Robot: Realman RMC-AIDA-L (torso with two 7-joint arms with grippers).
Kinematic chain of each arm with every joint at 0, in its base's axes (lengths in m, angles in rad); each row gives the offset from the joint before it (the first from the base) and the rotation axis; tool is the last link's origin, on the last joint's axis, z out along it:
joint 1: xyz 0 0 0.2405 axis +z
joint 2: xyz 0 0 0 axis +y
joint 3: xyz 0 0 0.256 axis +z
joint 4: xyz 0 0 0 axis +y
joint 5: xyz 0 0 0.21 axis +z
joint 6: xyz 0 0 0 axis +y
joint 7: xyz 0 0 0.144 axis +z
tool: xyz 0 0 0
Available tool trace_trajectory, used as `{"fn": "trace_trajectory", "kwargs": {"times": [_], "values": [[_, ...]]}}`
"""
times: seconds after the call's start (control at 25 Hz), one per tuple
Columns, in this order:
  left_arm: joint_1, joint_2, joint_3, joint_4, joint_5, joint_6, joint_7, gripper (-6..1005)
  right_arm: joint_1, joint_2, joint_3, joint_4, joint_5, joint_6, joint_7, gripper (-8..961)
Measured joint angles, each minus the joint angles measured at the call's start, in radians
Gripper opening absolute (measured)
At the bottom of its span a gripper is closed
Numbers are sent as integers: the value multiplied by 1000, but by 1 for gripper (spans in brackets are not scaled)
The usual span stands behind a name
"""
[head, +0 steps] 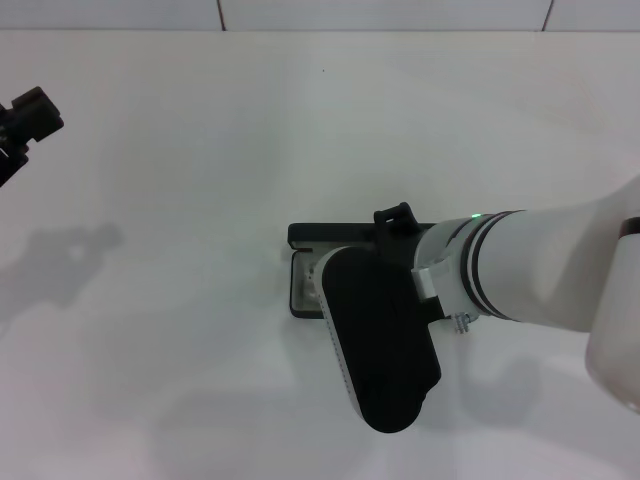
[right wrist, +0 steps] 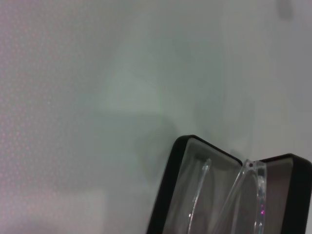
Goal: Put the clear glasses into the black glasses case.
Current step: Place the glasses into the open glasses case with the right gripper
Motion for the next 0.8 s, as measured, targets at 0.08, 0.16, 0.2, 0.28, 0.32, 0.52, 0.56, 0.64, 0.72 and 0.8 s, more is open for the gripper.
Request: {"fn": "trace_trajectory", "kwargs": {"times": [0.08,0.16,0.2,0.28,0.32,0.52,0.56,0.64,0.72,0.8], "values": [[0,0,0,-3,0,0,1,114,-5,0,1,3,0,13,0,99],[3,-1,0,-4,0,0,1,114,-11,0,4,6,0,25,0,99],[5,-1,0,-4,0,0,1,114,-12,0,5,6,0,28,0,99],[7,-2,0,-4,0,0,1,114,-13,0,7,8,-1,31,1,99],[8,-2,0,-4,0,0,1,114,-13,0,8,10,-1,31,1,99],[9,-3,0,-4,0,0,1,115,-14,0,9,25,-1,38,1,98],[9,-3,0,-4,0,0,1,115,-14,0,9,26,-1,39,1,98],[9,-3,0,-4,-1,0,1,115,-14,0,9,27,-1,41,1,98],[9,-3,0,-4,-2,0,1,115,-16,0,10,28,-2,47,1,98],[10,-5,0,-4,-4,0,1,115,-19,1,10,28,-3,55,1,99]]}}
